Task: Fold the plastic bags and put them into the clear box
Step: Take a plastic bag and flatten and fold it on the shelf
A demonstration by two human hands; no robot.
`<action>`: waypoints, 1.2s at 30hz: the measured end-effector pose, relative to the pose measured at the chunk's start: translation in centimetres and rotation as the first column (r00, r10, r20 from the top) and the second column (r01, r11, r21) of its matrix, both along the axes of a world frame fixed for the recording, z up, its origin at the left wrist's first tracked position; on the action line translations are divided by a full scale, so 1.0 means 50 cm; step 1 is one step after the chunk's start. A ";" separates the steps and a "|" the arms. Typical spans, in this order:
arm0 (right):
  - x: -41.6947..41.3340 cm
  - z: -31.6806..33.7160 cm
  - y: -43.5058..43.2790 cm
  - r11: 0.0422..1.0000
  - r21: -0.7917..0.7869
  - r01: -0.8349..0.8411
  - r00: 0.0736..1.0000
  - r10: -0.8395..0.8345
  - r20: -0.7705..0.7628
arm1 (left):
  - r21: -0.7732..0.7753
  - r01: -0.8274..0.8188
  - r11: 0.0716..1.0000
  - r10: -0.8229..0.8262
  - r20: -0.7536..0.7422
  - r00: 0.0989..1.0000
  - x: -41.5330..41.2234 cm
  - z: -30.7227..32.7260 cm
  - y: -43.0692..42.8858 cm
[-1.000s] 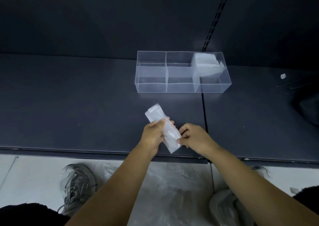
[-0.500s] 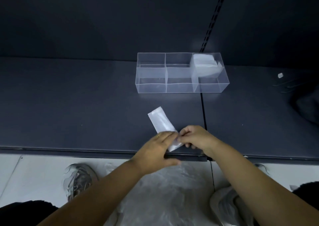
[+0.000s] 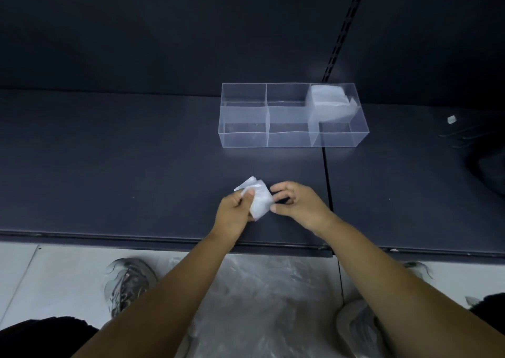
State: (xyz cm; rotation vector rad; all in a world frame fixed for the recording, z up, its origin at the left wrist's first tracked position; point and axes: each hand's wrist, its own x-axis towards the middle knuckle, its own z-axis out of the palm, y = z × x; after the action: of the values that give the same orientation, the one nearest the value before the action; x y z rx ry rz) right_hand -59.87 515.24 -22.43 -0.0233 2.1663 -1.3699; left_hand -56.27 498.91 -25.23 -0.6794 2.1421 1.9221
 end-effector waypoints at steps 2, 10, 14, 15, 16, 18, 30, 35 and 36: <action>-0.001 -0.016 -0.016 0.997 0.026 0.071 0.996 -0.070 -0.048 | 0.107 -0.044 0.993 0.040 0.045 0.998 -0.009 -0.005 -0.004; -0.009 -0.035 -0.065 0.941 0.271 0.202 0.969 -0.153 -0.193 | -0.025 -0.139 0.990 0.140 0.028 0.990 -0.028 0.000 -0.012; -0.011 -0.033 -0.075 0.924 0.311 0.220 0.964 -0.157 -0.216 | -0.703 -0.158 0.693 -0.126 -0.334 0.934 -0.016 0.004 -0.023; -0.011 -0.032 -0.077 0.924 0.313 0.219 0.964 -0.155 -0.218 | -0.808 -0.163 0.567 -0.304 -0.389 0.870 -0.015 0.003 -0.023; -0.011 -0.031 -0.078 0.924 0.317 0.213 0.964 -0.146 -0.222 | -0.873 -0.131 0.469 -0.478 -0.376 0.794 -0.014 -0.003 -0.023; -0.010 -0.028 -0.080 0.920 0.336 0.203 0.964 -0.128 -0.232 | -0.945 0.073 0.320 -0.667 -0.170 0.726 -0.012 -0.018 -0.029; 0.035 -0.034 -0.124 0.857 0.389 0.338 0.928 -0.235 -0.289 | -0.873 0.473 0.115 -0.517 0.355 0.779 0.010 -0.044 -0.047; 0.018 -0.015 -0.111 0.916 -0.016 0.401 0.916 -0.401 -0.013 | -0.709 0.456 0.538 -0.477 0.190 0.858 0.032 -0.013 -0.019; 0.014 -0.007 -0.096 0.917 -0.080 0.392 0.920 -0.393 0.003 | -0.587 0.407 0.700 -0.424 0.117 0.898 0.028 0.002 -0.021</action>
State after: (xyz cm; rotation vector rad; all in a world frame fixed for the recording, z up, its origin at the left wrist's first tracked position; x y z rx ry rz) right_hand -59.16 510.43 -22.77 0.3951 2.2045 -1.6773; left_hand -54.88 497.86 -25.15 -0.1974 2.6494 1.0114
